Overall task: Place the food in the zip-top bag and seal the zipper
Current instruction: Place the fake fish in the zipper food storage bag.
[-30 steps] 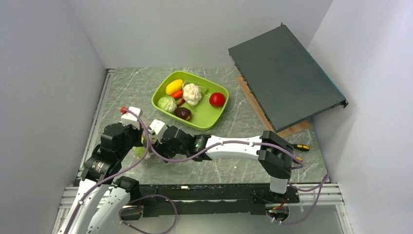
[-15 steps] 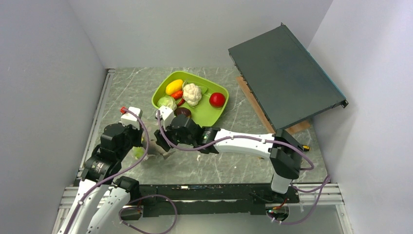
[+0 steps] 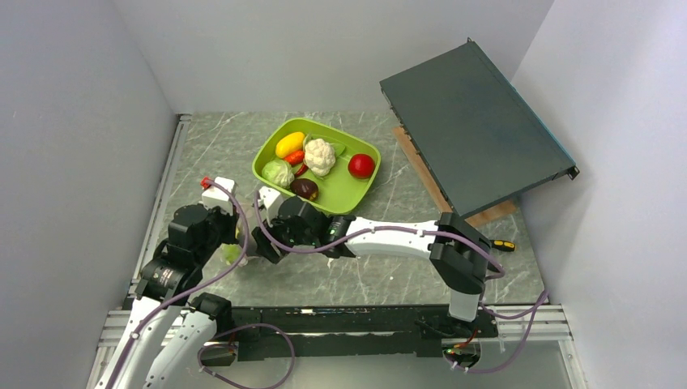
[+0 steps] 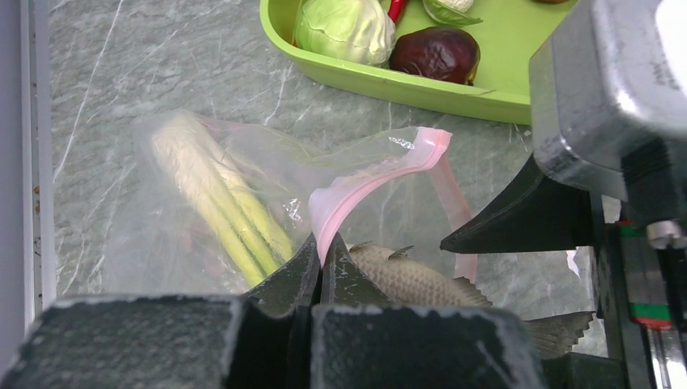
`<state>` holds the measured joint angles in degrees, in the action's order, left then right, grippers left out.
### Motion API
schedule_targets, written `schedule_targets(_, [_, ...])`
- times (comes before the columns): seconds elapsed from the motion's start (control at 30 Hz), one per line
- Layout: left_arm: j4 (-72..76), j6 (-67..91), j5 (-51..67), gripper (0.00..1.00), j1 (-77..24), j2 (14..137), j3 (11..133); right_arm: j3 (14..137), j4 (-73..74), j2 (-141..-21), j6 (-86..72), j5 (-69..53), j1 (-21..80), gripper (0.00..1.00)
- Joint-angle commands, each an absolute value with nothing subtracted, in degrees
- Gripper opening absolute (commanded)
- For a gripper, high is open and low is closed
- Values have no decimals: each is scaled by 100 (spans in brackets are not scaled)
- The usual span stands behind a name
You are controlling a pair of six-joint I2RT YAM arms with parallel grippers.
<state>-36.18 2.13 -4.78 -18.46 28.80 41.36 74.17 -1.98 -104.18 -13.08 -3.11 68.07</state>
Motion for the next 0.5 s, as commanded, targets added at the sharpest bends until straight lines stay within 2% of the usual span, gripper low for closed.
schedule_targets(0.0, [-3283,137,-438,0,-1828,2918,4162,7362,-615,-10651,-1406,-455,6822,68])
schedule_targets(0.3, [-3284,132,-404,0,-1824,2948,4166,7456,-726,-10904,-1298,-354,6820,67])
schedule_targets(0.47, [-3293,132,-404,0,-1828,2937,4162,7470,-876,-11083,-1228,-318,6820,73])
